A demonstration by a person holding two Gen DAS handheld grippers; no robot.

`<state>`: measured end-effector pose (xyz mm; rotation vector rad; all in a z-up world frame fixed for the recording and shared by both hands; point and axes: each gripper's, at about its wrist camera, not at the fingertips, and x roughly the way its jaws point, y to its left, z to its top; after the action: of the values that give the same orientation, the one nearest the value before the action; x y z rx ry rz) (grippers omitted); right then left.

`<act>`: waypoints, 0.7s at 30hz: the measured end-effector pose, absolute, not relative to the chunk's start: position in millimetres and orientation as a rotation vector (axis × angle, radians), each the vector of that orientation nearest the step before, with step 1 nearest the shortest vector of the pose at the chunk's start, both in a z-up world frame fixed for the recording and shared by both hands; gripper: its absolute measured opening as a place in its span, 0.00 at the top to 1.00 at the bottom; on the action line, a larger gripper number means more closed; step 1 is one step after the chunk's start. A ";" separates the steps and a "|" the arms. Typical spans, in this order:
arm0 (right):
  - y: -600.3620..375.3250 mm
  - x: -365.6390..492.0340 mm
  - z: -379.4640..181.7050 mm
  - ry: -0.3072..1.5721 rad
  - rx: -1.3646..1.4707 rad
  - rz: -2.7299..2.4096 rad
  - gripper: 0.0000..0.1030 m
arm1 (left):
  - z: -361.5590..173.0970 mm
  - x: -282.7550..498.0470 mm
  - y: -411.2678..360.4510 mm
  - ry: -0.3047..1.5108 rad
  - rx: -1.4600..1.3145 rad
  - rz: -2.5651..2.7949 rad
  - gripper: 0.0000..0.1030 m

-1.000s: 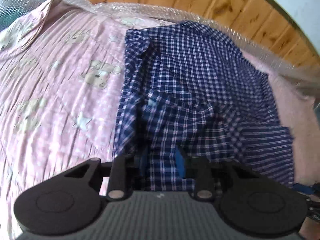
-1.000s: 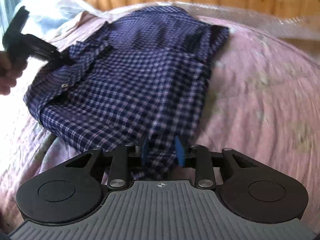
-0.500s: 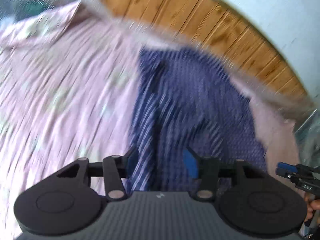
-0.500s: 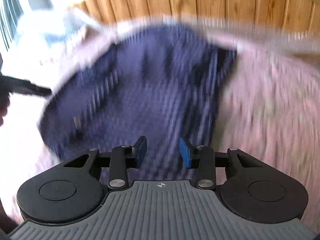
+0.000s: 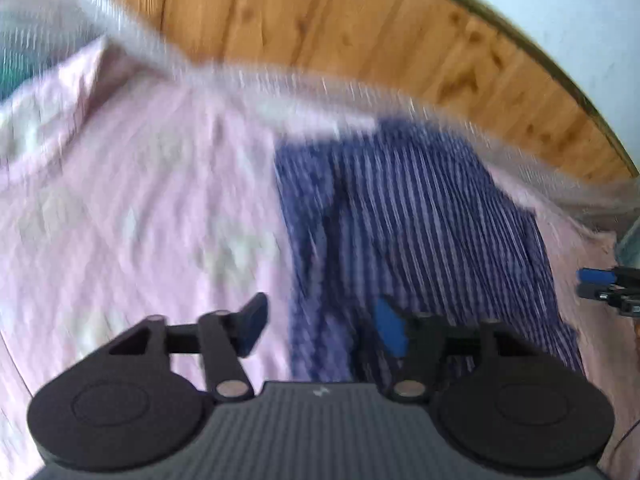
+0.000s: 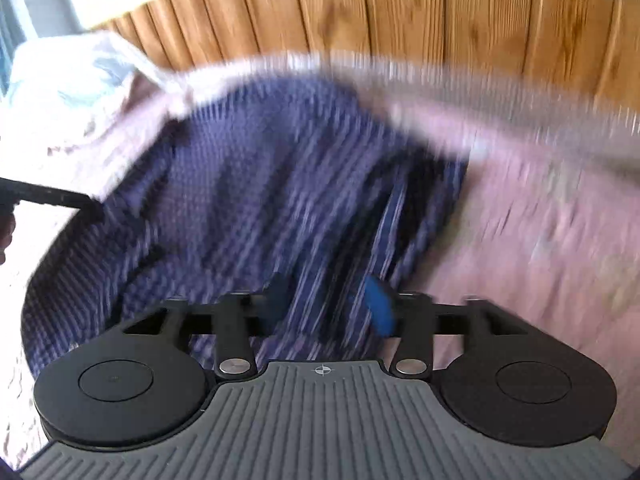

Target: Fold clothes

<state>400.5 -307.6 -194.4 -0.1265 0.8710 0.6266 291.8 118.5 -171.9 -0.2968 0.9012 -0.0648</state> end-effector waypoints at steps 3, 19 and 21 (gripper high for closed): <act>-305.8 439.8 -180.2 0.843 -0.151 0.620 0.40 | -169.3 341.7 130.9 0.896 -0.254 -0.072 0.23; -248.6 573.3 -229.7 0.929 -0.300 0.729 1.00 | -207.7 437.9 122.8 0.906 -0.210 -0.232 0.97; -258.2 544.2 -205.2 0.840 -0.307 0.731 1.00 | -183.6 405.1 129.4 0.846 -0.254 -0.261 0.97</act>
<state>544.2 -258.2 -205.2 -0.3073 0.8402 0.7309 405.1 129.4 -183.6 -0.2542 0.8461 -0.2607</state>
